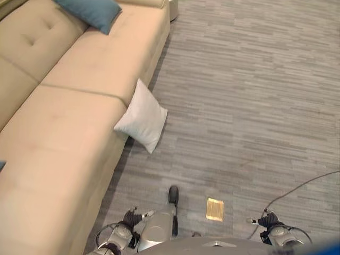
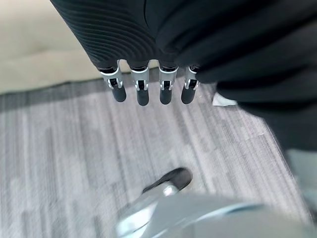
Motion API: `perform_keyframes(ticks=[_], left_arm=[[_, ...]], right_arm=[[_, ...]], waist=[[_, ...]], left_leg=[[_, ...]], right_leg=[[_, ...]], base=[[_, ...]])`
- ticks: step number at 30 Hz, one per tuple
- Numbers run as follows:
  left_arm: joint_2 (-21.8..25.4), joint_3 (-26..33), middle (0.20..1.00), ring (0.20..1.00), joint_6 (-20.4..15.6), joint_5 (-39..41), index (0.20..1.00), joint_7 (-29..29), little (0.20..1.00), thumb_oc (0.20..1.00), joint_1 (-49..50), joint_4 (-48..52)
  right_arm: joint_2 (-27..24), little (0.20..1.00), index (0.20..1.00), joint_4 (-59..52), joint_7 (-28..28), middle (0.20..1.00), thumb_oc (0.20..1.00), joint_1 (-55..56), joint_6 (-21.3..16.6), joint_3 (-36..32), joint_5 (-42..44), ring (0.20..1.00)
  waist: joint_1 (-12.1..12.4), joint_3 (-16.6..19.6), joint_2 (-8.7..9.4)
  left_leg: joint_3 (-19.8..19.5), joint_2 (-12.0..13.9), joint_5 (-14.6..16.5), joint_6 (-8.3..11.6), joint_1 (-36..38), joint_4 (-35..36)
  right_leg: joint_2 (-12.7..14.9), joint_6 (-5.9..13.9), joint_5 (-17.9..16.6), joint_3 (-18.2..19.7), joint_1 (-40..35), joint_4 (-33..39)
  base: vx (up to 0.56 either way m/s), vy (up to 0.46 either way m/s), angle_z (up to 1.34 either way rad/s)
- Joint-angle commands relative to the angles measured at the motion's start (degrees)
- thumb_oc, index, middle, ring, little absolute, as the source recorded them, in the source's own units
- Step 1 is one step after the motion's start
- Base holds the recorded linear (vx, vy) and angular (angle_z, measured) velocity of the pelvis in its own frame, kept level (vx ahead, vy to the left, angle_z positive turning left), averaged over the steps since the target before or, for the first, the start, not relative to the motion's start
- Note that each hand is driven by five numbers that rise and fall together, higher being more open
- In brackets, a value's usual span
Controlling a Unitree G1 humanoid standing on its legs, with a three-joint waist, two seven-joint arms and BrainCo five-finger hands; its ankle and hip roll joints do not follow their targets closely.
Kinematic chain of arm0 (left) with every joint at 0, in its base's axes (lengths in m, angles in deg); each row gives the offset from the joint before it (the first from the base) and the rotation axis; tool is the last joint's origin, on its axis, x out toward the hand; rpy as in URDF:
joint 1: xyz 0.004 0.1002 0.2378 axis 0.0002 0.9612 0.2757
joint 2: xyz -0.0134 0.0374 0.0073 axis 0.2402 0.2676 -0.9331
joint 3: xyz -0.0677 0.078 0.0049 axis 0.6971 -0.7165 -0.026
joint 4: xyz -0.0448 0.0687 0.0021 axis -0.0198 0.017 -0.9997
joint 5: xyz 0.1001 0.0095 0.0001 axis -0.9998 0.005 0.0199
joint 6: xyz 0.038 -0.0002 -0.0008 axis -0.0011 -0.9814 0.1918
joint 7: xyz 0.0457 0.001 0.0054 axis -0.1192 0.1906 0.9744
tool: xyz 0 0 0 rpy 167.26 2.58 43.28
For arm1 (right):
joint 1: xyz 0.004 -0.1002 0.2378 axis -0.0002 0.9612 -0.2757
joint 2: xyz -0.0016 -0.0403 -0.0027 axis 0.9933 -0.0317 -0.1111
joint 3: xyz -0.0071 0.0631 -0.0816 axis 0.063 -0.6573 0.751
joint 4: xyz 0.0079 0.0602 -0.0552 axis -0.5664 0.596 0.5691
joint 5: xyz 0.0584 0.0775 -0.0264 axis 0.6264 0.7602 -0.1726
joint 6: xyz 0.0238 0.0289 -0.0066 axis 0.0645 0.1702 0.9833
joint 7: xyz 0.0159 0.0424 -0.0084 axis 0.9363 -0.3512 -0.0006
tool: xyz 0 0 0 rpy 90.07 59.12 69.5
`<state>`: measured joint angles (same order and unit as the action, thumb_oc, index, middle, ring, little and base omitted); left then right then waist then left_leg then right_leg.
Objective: Pick up all the scattered cushions and arrange them neatly on the sofa.
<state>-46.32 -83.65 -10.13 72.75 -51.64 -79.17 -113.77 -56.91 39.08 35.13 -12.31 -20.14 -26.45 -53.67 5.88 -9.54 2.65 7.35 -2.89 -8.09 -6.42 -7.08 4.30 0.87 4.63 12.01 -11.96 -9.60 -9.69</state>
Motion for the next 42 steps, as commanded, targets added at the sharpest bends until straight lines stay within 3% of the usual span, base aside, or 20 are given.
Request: perform_keyframes(ticks=[1,2,4,7,9,11,14,17,18,21,25,27,29,30,31,35,36,38,39,42], left_arm=[[-0.1,-1.9,1.0,1.0,-0.5,-0.5,1.0,0.4,1.0,1.0,-0.7,1.6],[0.1,-2.0,1.0,1.0,-0.6,-0.2,1.0,0.1,1.0,1.0,-0.9,2.1],[0.5,-2.1,1.0,1.0,-0.7,0.1,1.0,0.0,1.0,1.0,-1.1,2.6],[0.5,-1.9,1.0,1.0,-0.9,0.4,1.0,0.0,1.0,1.0,-1.5,2.1],[0.4,-2.1,1.0,1.0,-1.0,0.2,1.0,-0.1,1.0,1.0,-1.6,1.6],[-0.1,-2.2,1.0,1.0,-1.4,-0.7,1.0,0.3,1.0,1.0,-1.6,-0.1],[-0.7,-2.1,1.0,1.0,-1.3,-1.0,1.0,-0.2,1.0,1.0,-1.4,-1.3],[-1.3,-2.3,1.0,1.0,-1.2,-0.4,1.0,0.0,1.0,1.0,-1.4,-1.3],[-1.5,-3.0,1.0,1.0,-1.1,-0.1,1.0,0.7,1.0,1.0,-1.8,-0.4],[-1.6,-3.8,1.0,1.0,-1.2,0.1,1.0,1.0,1.0,1.0,-2.5,0.8],[-2.2,-4.4,1.0,1.0,-1.0,-0.4,1.0,1.0,1.0,1.0,-2.4,0.2],[-2.1,-4.7,1.0,1.0,-0.9,-1.1,1.0,1.1,1.0,1.0,-2.4,0.4],[-1.9,-4.3,1.0,1.0,-0.8,-0.9,1.0,1.1,1.0,1.0,-1.9,0.6],[-1.8,-3.7,1.0,1.0,-0.7,-0.6,1.0,1.0,1.0,1.0,-1.4,0.3],[-1.6,-3.1,1.0,1.0,-0.8,0.0,1.0,1.1,1.0,1.0,-1.0,0.0],[-1.1,-2.3,1.0,1.0,-0.8,0.2,1.0,1.4,1.0,1.0,-0.7,-0.1],[-0.8,-2.2,1.0,1.0,-0.7,0.2,1.0,1.4,1.0,1.0,-0.8,0.2],[-0.5,-2.2,1.0,1.0,-0.8,0.4,1.0,1.5,1.0,1.0,-1.0,0.4],[-0.1,-2.4,1.0,1.0,-1.0,0.4,1.0,1.4,1.0,1.0,-0.8,0.6],[-0.1,-3.0,1.0,1.0,-1.4,0.3,1.0,1.5,1.0,1.0,-0.8,0.1]], right_arm=[[-2.2,1.0,1.0,-3.9,0.5,1.0,1.0,1.4,0.4,-1.0,-2.0,1.0],[-2.2,1.0,1.0,-4.4,0.5,1.0,1.0,0.9,0.3,-0.9,-1.9,1.0],[-1.9,1.0,1.0,-5.0,0.5,1.0,1.0,0.8,0.3,-0.9,-1.8,1.0],[-2.0,1.0,1.0,-5.3,0.8,1.0,1.0,0.5,0.1,-0.7,-1.6,1.0],[-2.0,1.0,1.0,-5.5,0.7,1.0,1.0,0.4,0.1,-0.5,-1.4,1.0],[-2.2,1.0,1.0,-5.3,0.8,1.0,1.0,0.7,0.3,-0.7,-1.4,1.0],[-2.0,1.0,1.0,-5.0,0.8,1.0,1.0,1.1,0.0,-0.2,-1.6,1.0],[-2.3,1.0,1.0,-5.4,0.6,1.0,1.0,1.2,-1.1,-0.5,-0.3,1.0],[-2.6,1.0,1.0,-5.7,0.6,1.0,1.0,1.0,-1.3,-0.7,0.5,1.0],[-3.1,1.0,1.0,-5.5,0.6,1.0,1.0,0.9,-0.9,-0.7,0.5,1.0],[-2.8,1.0,1.0,-5.1,0.4,1.0,1.0,1.4,-0.9,-0.4,1.0,1.0],[-2.7,1.0,1.0,-5.1,0.1,1.0,1.0,1.9,-0.6,-0.6,1.3,1.0],[-2.6,1.0,1.0,-5.0,0.1,1.0,1.0,2.2,-0.4,-0.5,1.2,1.0],[-2.3,1.0,1.0,-5.1,0.4,1.0,1.0,2.4,-0.2,-0.2,0.6,1.0],[-1.9,1.0,1.0,-4.7,0.7,1.0,1.0,2.6,-0.3,0.1,-0.1,1.0],[-1.4,1.0,1.0,-4.8,1.2,1.0,1.0,2.5,-0.2,-0.2,-1.6,1.0],[-1.5,1.0,1.0,-5.2,1.4,1.0,1.0,2.2,-0.3,-0.2,-1.9,1.0],[-1.4,1.0,1.0,-5.5,1.5,1.0,1.0,2.0,-0.4,-0.1,-2.0,1.0],[-1.3,1.0,1.0,-5.8,1.5,1.0,1.0,2.1,-0.7,-0.3,-1.6,1.0],[-1.1,1.0,1.0,-5.6,1.4,1.0,1.0,2.3,-1.3,-0.3,-0.6,1.0]], waist=[[1.1,0.1,-0.47],[0.4,-0.3,-1.46],[-0.2,-0.8,-2.56],[-1.8,-1.5,-3.0],[-2.5,-1.8,-2.66],[-4.3,-2.3,-2.42],[-4.7,-1.1,-1.63],[-5.1,0.0,-1.76],[-4.9,-0.7,-1.43],[-4.2,-2.3,-0.27],[-3.7,-1.6,0.0],[-3.5,-1.3,-1.22],[-3.2,-1.2,-1.15],[-2.8,-0.9,-1.35],[-2.3,0.0,-1.29],[-1.4,1.2,-1.16],[-1.6,0.7,-1.62],[-1.7,0.4,-1.87],[-1.9,-0.3,-2.4],[-2.8,-0.3,-2.35]], left_leg=[[-1.4,-0.1,8.2,3.74,-2.0,-9.4],[-1.9,0.5,8.5,3.31,-0.8,-8.9],[-2.6,0.7,9.5,3.05,1.4,-7.9],[-4.4,0.4,11.8,3.58,5.3,-7.4],[-5.1,0.1,12.7,3.82,6.4,-7.5],[-7.8,-0.1,15.4,4.99,9.8,-7.5],[-9.0,0.2,16.8,5.71,11.5,-7.7],[-9.6,2.8,16.1,8.16,11.0,-10.4],[-8.1,4.0,13.3,9.59,7.0,-18.2],[-3.1,6.7,10.6,9.16,-0.2,-29.4],[1.3,5.3,12.7,8.2,-3.1,-22.0],[7.4,6.2,7.0,9.3,-5.3,-14.6],[8.8,6.1,7.3,9.92,-5.5,-14.9],[8.7,5.9,6.6,8.87,-4.7,-13.1],[5.9,4.1,7.0,8.13,-3.0,-11.0],[5.5,2.3,8.7,6.06,0.9,-8.3],[4.6,1.7,9.4,4.85,2.5,-8.0],[3.7,1.5,9.5,4.49,2.9,-7.9],[1.2,1.0,9.9,4.0,4.2,-7.8],[-5.0,-0.2,9.8,4.44,5.5,-7.4]], right_leg=[[5.1,6.22,-11.7,0.3,10.4,-12.4],[5.2,6.46,-13.6,0.1,13.4,-16.3],[6.4,5.51,-13.0,-1.2,16.9,-18.4],[7.2,3.34,-10.7,-2.7,19.4,-9.6],[6.4,3.25,-11.8,-1.5,21.0,-5.1],[6.2,5.06,-16.6,3.2,24.2,5.0],[6.2,4.48,-17.9,3.1,22.4,6.2],[4.9,2.96,-16.0,1.5,19.5,6.5],[4.9,1.78,-14.6,0.4,17.2,7.3],[4.8,-0.49,-12.5,-1.9,13.0,8.6],[4.6,0.06,-10.7,-4.1,10.1,10.3],[3.2,0.09,-9.1,-6.1,7.8,10.6],[2.9,0.32,-7.4,-6.3,6.0,10.3],[2.8,0.12,-7.5,-6.6,6.2,9.2],[3.1,0.62,-6.8,-6.9,5.6,7.5],[6.1,3.02,-6.3,-8.6,7.2,-1.3],[8.5,4.34,-8.0,-9.2,9.8,-9.0],[9.1,4.66,-9.6,-9.2,11.4,-12.2],[9.1,4.79,-10.4,-6.8,13.7,-16.3],[4.4,2.78,-7.7,0.7,15.3,-9.5]], base=[[0.24,0.168,-0.2],[0.17,0.1,0.1],[0.27,0.038,0.44],[0.34,-0.096,0.29],[0.27,-0.144,0.27],[0.44,-0.262,0.39],[0.3,-0.229,0.53],[0.25,-0.297,0.69],[0.13,-0.275,0.66],[0.13,-0.239,0.47],[0.19,-0.06,0.32],[0.27,0.003,0.41],[0.22,0.058,0.66],[0.24,0.151,0.17],[0.24,0.162,-0.14],[0.18,0.154,-0.07],[0.13,0.146,0.13],[0.09,0.088,0.72],[0.13,0.02,1.22],[0.11,-0.084,1.47]])
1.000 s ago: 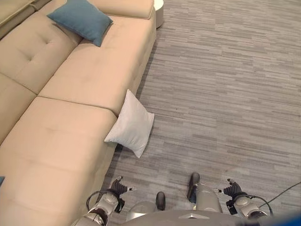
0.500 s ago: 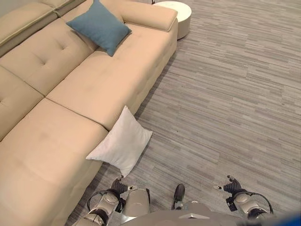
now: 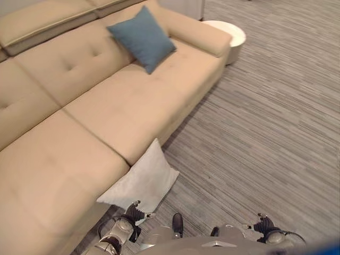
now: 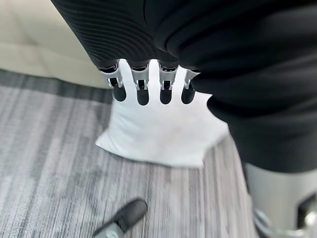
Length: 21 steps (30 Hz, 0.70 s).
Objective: Pick up all the scattered cushions and arrange them neatly on the sofa.
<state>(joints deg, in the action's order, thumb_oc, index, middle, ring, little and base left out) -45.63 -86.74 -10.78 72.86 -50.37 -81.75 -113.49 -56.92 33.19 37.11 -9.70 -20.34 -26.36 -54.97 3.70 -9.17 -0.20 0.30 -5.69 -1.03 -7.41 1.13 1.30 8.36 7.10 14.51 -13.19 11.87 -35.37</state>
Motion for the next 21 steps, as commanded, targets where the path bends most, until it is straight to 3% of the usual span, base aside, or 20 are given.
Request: perform_keyframes(ticks=[1,2,4,6,14,16,21], left_arm=[[-0.8,-0.1,1.0,1.0,-0.7,0.1,1.0,0.3,1.0,1.0,1.7,-0.5],[-0.9,-0.6,1.0,1.0,-0.9,-0.2,1.0,0.2,1.0,1.0,1.4,-1.2],[-0.9,-1.2,1.0,1.0,-1.1,-0.3,1.0,0.2,1.0,1.0,0.5,-1.6],[-1.1,-1.4,1.0,1.0,-1.1,-0.3,1.0,0.1,1.0,1.0,0.1,-2.5],[-1.4,-1.4,1.0,1.0,-0.8,-0.5,1.0,0.6,1.0,1.0,0.6,-3.4],[-1.6,-1.3,1.0,1.0,-0.8,-0.5,1.0,0.6,1.0,1.0,1.0,-3.4],[-1.6,-1.2,1.0,1.0,-0.6,-1.2,1.0,0.4,1.0,1.0,0.9,-2.9]], right_arm=[[-1.1,1.0,1.0,0.4,-0.6,1.0,1.0,-0.2,-1.0,-0.3,0.9,1.0],[-1.2,1.0,1.0,0.5,-0.5,1.0,1.0,-0.1,-1.0,-0.4,1.6,1.0],[-1.2,1.0,1.0,0.4,-0.5,1.0,1.0,0.0,-1.0,-0.4,2.2,1.0],[-1.1,1.0,1.0,0.6,-0.4,1.0,1.0,0.1,-1.2,-0.7,2.7,1.0],[-1.7,1.0,1.0,0.3,0.1,1.0,1.0,-0.2,-1.9,-0.3,1.9,1.0],[-2.1,1.0,1.0,0.0,0.2,1.0,1.0,-0.4,-2.0,0.0,1.6,1.0],[-2.6,1.0,1.0,-0.1,0.1,1.0,1.0,-0.2,-1.5,0.2,1.2,1.0]], waist=[[-1.2,-0.6,0.64],[-2.7,-0.7,0.86],[-3.7,-0.6,1.12],[-3.8,0.1,1.48],[-3.5,1.2,2.18],[-3.4,0.7,2.52],[-4.2,0.2,2.91]], left_leg=[[0.3,2.1,2.6,5.6,-2.7,-4.3],[-3.9,0.8,2.4,5.8,-2.1,-3.7],[-7.6,-0.5,1.9,6.04,-2.0,-2.9],[-9.1,-1.0,1.8,6.76,-2.2,-2.4],[-10.9,-0.2,2.2,8.91,-3.9,-5.0],[-8.5,0.6,2.1,9.7,-5.7,-6.8],[3.3,5.2,1.9,9.64,-7.9,-7.6]], right_leg=[[-4.3,0.11,-10.7,4.4,-5.4,19.3],[-7.0,0.16,-11.7,11.5,-3.6,23.0],[-9.0,0.18,-13.0,16.0,-2.8,25.1],[-7.9,-0.12,-13.1,14.6,-5.3,28.3],[-7.2,-1.73,-12.6,8.8,-10.6,33.0],[-6.7,-2.16,-12.5,6.3,-11.8,34.6],[-5.4,-2.23,-12.6,2.3,-12.7,36.3]], base=[[0.17,-0.127,1.76],[0.18,-0.131,1.48],[0.13,-0.105,1.74],[0.05,-0.103,2.05],[0.03,-0.133,0.78],[-0.05,-0.067,0.41],[-0.04,-0.024,0.75]])
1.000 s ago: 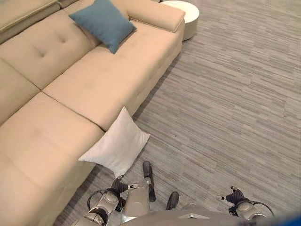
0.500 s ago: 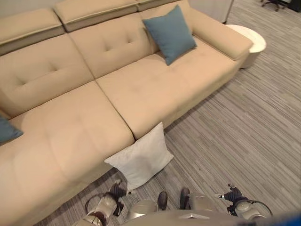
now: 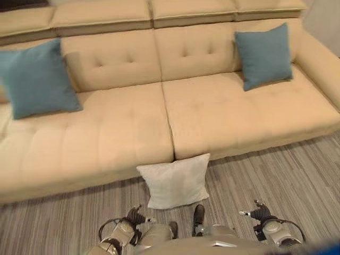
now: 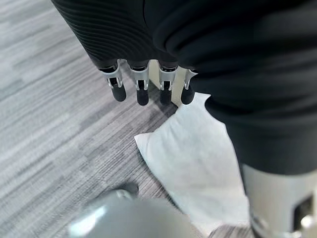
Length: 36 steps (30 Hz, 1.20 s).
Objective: Pick up all the scattered cushions and arrange them neatly on the sofa.
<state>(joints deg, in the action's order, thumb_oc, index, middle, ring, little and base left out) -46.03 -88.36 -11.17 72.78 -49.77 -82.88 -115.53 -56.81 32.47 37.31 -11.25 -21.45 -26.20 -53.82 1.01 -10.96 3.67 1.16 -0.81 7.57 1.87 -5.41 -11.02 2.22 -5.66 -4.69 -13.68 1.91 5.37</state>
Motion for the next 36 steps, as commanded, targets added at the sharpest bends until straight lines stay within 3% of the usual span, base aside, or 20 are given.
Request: perform_keyframes(ticks=[1,2,4,10,15,18,22,23,24,27,30,32,36], left_arm=[[-1.2,0.4,1.0,1.0,-0.2,-1.1,1.0,-0.2,1.0,1.0,2.1,-0.8],[-1.2,0.3,1.0,1.0,0.0,-1.9,1.0,0.0,1.0,1.0,2.3,-0.6],[-1.1,0.2,1.0,1.0,0.1,-2.4,1.0,0.0,1.0,1.0,2.7,-0.9],[-0.2,1.4,1.0,1.0,0.2,-1.9,1.0,-0.4,1.0,1.0,3.4,-0.6],[0.5,3.0,1.0,1.0,-0.7,2.9,1.0,-2.2,1.0,1.0,1.4,3.1],[0.9,4.4,1.0,1.0,-2.3,8.6,1.0,-4.5,1.0,1.0,-1.4,7.6],[2.3,4.6,1.0,1.0,-7.3,21.1,1.0,-8.8,1.0,1.0,-7.7,20.5],[2.3,4.6,1.0,1.0,-7.3,21.1,1.0,-8.8,1.0,1.0,-7.7,20.5],[3.2,4.4,1.0,1.0,-8.4,22.8,1.0,-9.9,1.0,1.0,-10.2,23.5],[4.3,3.9,1.0,1.0,-9.7,24.8,1.0,-11.8,1.0,1.0,-14.8,26.6],[5.7,3.3,1.0,1.0,-11.0,24.3,1.0,-17.4,1.0,1.0,-25.0,28.9],[6.1,3.0,1.0,1.0,-11.0,23.7,1.0,-20.0,1.0,1.0,-29.0,28.8],[6.9,1.9,1.0,1.0,-10.5,23.5,1.0,-21.1,1.0,1.0,-33.3,27.5]], right_arm=[[-2.7,1.0,1.0,0.6,-0.1,1.0,1.0,1.4,-0.4,0.0,0.1,1.0],[-2.7,1.0,1.0,0.9,0.0,1.0,1.0,2.0,-0.2,-0.2,-0.2,1.0],[-2.5,1.0,1.0,1.2,-0.1,1.0,1.0,2.1,-0.2,-0.1,-0.4,1.0],[-1.7,1.0,1.0,0.8,-0.2,1.0,1.0,1.7,-0.1,1.0,-1.4,1.0],[-2.3,1.0,1.0,-0.7,-1.4,1.0,1.0,-0.5,-0.5,0.7,0.0,1.0],[-3.3,1.0,1.0,-2.8,-3.1,1.0,1.0,-3.7,-1.0,0.0,1.9,1.0],[-6.8,1.0,1.0,-13.2,-7.6,1.0,1.0,-10.8,-2.7,-0.2,6.1,1.0],[-6.8,1.0,1.0,-13.2,-7.6,1.0,1.0,-10.8,-2.7,-0.2,6.1,1.0],[-8.0,1.0,1.0,-16.6,-8.7,1.0,1.0,-13.4,-3.5,0.0,7.3,1.0],[-9.0,1.0,1.0,-20.2,-10.8,1.0,1.0,-18.3,-4.8,0.3,9.0,1.0],[-10.7,1.0,1.0,-21.9,-15.7,1.0,1.0,-29.8,-6.4,1.4,9.6,1.0],[-11.1,1.0,1.0,-22.4,-18.3,1.0,1.0,-34.4,-7.0,1.8,9.8,1.0],[-11.6,1.0,1.0,-22.7,-20.4,1.0,1.0,-38.0,-7.3,2.1,9.6,1.0]], waist=[[-1.5,2.0,-0.96],[-2.2,2.5,-1.24],[-2.4,2.9,-1.2],[-2.0,3.6,-0.87],[-1.4,1.9,-0.83],[-1.3,-0.8,-1.16],[-1.0,-5.9,-2.38],[-1.0,-5.7,-2.38],[-1.0,-6.9,-2.68],[-1.3,-8.3,-3.12],[-1.8,-9.8,-3.66],[-2.2,-9.9,-3.38],[-2.8,-10.2,-2.97]], left_leg=[[2.4,0.3,-6.7,0.38,-1.4,4.7],[6.4,2.2,-7.3,0.59,-0.4,6.7],[7.2,2.5,-7.7,0.82,0.5,8.0],[7.8,2.0,-7.7,0.59,4.2,12.3],[7.6,1.9,-7.7,0.46,1.2,11.4],[7.1,2.0,-8.0,0.38,-5.5,8.8],[7.3,2.0,-8.9,0.15,-21.4,1.4],[7.3,2.0,-8.8,0.15,-21.7,1.2],[7.1,2.6,-7.5,0.71,-25.9,-1.3],[6.9,3.5,-7.6,0.76,-34.4,-4.8],[6.4,4.1,-8.2,0.97,-49.4,-9.3],[5.7,3.9,-7.9,0.84,-56.1,-11.6],[5.2,3.5,-7.7,0.34,-61.6,-12.9]], right_leg=[[0.7,10.53,6.6,2.7,-2.8,-4.5],[0.9,10.67,6.7,0.7,-3.0,-3.7],[0.9,10.85,6.7,0.0,-3.7,-3.2],[0.9,11.52,6.7,0.4,-4.9,-2.3],[1.5,11.46,6.8,0.4,-1.7,-3.7],[2.3,11.07,6.6,0.2,5.5,-7.3],[4.3,9.83,6.4,0.3,23.4,-17.5],[4.3,9.83,6.5,0.3,23.6,-17.6],[4.9,10.11,8.1,0.8,28.0,-20.5],[6.1,10.15,8.3,1.1,36.7,-24.6],[7.6,10.62,8.0,2.6,52.4,-31.2],[8.1,10.66,8.5,3.6,58.9,-33.7],[8.4,10.84,8.8,4.4,64.6,-36.0]], base=[[0.02,0.02,0.28],[0.07,0.036,0.29],[0.11,0.046,0.51],[0.14,0.067,0.16],[-0.07,-0.003,0.02],[-0.27,-0.004,0.05],[-0.32,0.021,-0.02],[-0.19,0.022,0.04],[-0.11,0.017,0.07],[-0.17,0.032,-0.08],[-0.11,0.039,0.05],[0.01,-0.01,0.04],[-0.02,0.006,0.07]])
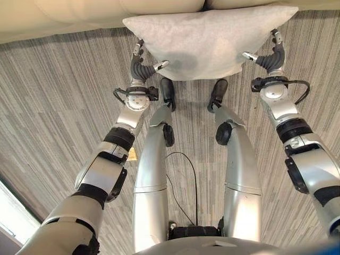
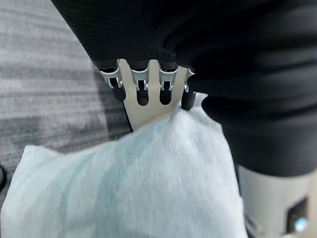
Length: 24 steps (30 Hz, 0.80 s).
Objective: Pick up all the scattered cushions and arrange them neatly on the sofa.
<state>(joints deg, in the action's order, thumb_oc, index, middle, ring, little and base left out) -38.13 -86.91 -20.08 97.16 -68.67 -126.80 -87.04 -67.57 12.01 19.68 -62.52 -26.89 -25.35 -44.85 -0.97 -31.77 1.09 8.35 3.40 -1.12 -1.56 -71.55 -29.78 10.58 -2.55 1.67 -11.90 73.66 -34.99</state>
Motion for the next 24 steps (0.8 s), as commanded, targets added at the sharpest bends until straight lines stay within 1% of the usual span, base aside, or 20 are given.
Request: perform_keyframes(ticks=[1,3,5,6,7,10,17,19,24], left_arm=[[-0.4,0.1,1.0,1.0,-1.5,-1.2,1.0,-3.1,1.0,1.0,8.6,-1.6],[-0.7,0.6,1.0,1.0,-1.6,-1.5,1.0,-5.5,1.0,1.0,7.3,-1.2],[-1.6,1.0,1.0,1.0,-1.8,-1.7,1.0,-7.0,1.0,1.0,7.2,-0.7],[-3.0,1.3,1.0,1.0,-2.1,-1.0,1.0,-8.3,1.0,1.0,7.6,0.6],[-4.5,1.4,1.0,1.0,-2.2,-0.5,1.0,-8.7,1.0,1.0,8.5,0.8],[-5.1,1.6,1.0,1.0,-1.8,-0.8,1.0,-9.3,1.0,1.0,9.3,1.8],[-3.4,0.7,1.0,1.0,-1.6,0.2,1.0,-8.4,1.0,1.0,5.9,2.4],[-2.5,0.2,1.0,1.0,-1.3,0.1,1.0,-8.5,1.0,1.0,3.4,2.0],[-2.1,-1.9,1.0,1.0,-1.4,1.8,1.0,-7.4,1.0,1.0,-1.8,0.5]], right_arm=[[-0.8,1.0,1.0,-2.2,-3.9,1.0,1.0,12.0,-1.7,1.1,0.3,1.0],[-0.4,1.0,1.0,-2.2,-6.3,1.0,1.0,11.4,-1.3,0.8,-1.3,1.0],[0.0,1.0,1.0,-2.7,-7.5,1.0,1.0,11.8,-1.2,0.6,-2.2,1.0],[0.9,1.0,1.0,-3.3,-8.2,1.0,1.0,12.9,-1.3,0.1,-2.4,1.0],[1.9,1.0,1.0,-3.2,-8.4,1.0,1.0,14.2,-1.7,-0.6,-2.2,1.0],[2.1,1.0,1.0,-3.8,-8.7,1.0,1.0,15.1,-2.2,-1.4,-2.1,1.0],[0.7,1.0,1.0,-4.3,-6.9,1.0,1.0,10.8,-2.8,-0.5,0.5,1.0],[0.3,1.0,1.0,-4.2,-6.1,1.0,1.0,8.0,-2.8,0.8,1.4,1.0],[0.3,1.0,1.0,-2.1,-3.3,1.0,1.0,1.6,-3.1,4.4,4.7,1.0]], waist=[[-1.1,10.3,-0.28],[-1.4,10.1,-0.2],[-1.4,10.2,-0.18],[-1.5,10.3,-0.13],[-1.4,10.8,-0.07],[-1.2,11.6,0.05],[-1.1,11.7,-0.06],[-1.0,11.6,-0.27],[-0.5,11.4,-0.68]], left_leg=[[-2.0,-0.9,0.9,3.63,2.9,5.6],[-2.1,-1.3,0.9,3.26,1.3,5.8],[-2.1,-1.8,0.8,2.9,1.0,6.4],[-2.2,-2.1,0.6,2.68,0.9,7.1],[-2.5,-2.6,0.5,2.48,0.8,7.8],[-2.7,-2.9,0.4,2.51,0.0,8.3],[-3.2,-3.1,-0.4,2.79,-3.0,8.3],[-3.5,-3.2,-0.6,2.76,-4.7,7.8],[-3.8,-3.2,-0.7,2.48,-7.4,6.8]], right_leg=[[0.2,7.91,2.3,3.0,-5.5,4.2],[0.3,8.34,2.2,3.3,-3.7,4.2],[0.1,8.48,2.1,3.6,-2.9,4.3],[0.0,8.71,1.9,3.8,-2.5,4.6],[-0.2,8.85,1.8,4.1,-2.1,4.7],[-0.3,9.11,1.3,4.2,-1.3,5.1],[-0.2,9.42,0.9,4.4,2.2,4.3],[0.0,9.55,1.0,4.5,3.7,3.6],[0.1,9.72,1.2,5.1,6.7,1.8]], base=[[0.02,-0.005,0.05],[0.03,0.012,0.02],[0.03,0.013,-0.04],[0.04,0.014,-0.01],[0.03,0.01,0.04],[0.0,-0.002,0.01],[0.0,0.0,0.0],[0.0,0.0,0.0],[0.0,0.0,0.0]])
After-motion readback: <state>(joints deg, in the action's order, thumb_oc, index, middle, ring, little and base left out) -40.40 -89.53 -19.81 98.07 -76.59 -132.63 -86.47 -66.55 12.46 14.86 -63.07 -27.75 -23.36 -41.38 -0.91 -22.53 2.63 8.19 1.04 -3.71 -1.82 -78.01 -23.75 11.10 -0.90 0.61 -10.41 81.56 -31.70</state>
